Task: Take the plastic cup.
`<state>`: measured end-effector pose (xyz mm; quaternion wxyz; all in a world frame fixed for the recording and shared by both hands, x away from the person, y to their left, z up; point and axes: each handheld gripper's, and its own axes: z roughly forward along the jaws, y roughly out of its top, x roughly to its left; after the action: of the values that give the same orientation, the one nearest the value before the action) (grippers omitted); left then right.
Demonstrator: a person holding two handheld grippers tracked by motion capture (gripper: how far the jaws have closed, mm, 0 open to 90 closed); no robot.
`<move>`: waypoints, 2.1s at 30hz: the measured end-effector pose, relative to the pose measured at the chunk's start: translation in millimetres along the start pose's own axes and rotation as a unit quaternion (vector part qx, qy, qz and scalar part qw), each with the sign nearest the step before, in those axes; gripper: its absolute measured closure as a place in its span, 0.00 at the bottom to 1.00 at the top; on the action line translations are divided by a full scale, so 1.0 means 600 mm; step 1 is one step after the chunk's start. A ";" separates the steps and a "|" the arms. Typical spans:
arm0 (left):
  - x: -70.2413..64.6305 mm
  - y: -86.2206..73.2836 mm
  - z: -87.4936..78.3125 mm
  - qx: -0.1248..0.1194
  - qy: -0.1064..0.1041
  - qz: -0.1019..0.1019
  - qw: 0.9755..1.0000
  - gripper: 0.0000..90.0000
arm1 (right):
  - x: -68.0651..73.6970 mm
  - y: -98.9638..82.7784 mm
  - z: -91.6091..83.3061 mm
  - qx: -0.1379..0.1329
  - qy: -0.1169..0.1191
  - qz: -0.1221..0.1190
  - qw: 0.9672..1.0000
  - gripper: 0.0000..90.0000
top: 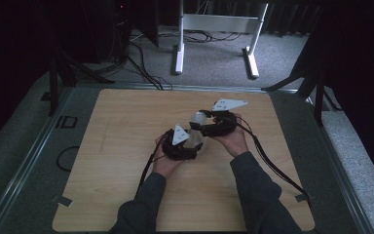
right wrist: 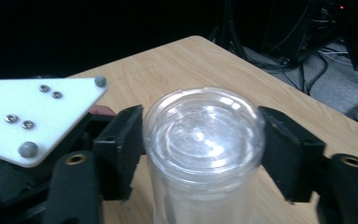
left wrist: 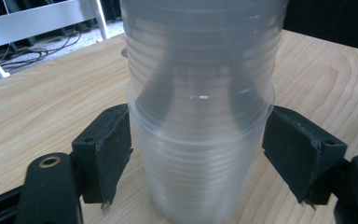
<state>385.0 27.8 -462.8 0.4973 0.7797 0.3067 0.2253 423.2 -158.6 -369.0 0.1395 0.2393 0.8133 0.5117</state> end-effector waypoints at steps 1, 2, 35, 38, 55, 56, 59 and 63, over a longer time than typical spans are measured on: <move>0.000 0.000 -0.001 -0.001 0.001 0.000 1.000 0.29 | 0.001 0.000 0.001 0.004 -0.004 -0.003 1.000 0.33; 0.000 0.000 -0.001 -0.001 0.001 -0.001 1.000 0.30 | 0.001 -0.001 0.002 0.006 -0.006 -0.007 1.000 0.33; -0.001 -0.002 -0.001 0.003 0.003 0.006 1.000 0.30 | -0.003 0.015 -0.018 -0.014 -0.008 -0.011 1.000 0.45; -0.001 -0.003 -0.001 0.002 0.002 0.003 1.000 0.30 | -0.003 0.017 -0.020 -0.018 -0.007 -0.008 1.000 0.45; 0.001 -0.003 -0.009 0.001 0.006 0.000 1.000 0.31 | -0.004 0.037 -0.044 -0.040 0.001 -0.004 0.999 0.46; 0.001 -0.003 -0.009 0.001 0.006 0.000 1.000 0.31 | -0.004 0.037 -0.044 -0.040 0.001 -0.004 0.999 0.46; 0.003 -0.004 -0.012 0.000 0.006 -0.003 1.000 0.31 | -0.001 0.046 -0.047 -0.043 0.001 -0.007 0.999 0.46; 0.006 -0.004 -0.017 -0.004 0.007 -0.007 1.000 0.31 | 0.000 0.052 -0.052 -0.049 0.003 -0.010 0.999 0.46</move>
<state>380.1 37.7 -460.8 0.4999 0.7738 0.3150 0.2280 416.5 -171.2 -327.1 0.1536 0.2231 0.7900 0.5500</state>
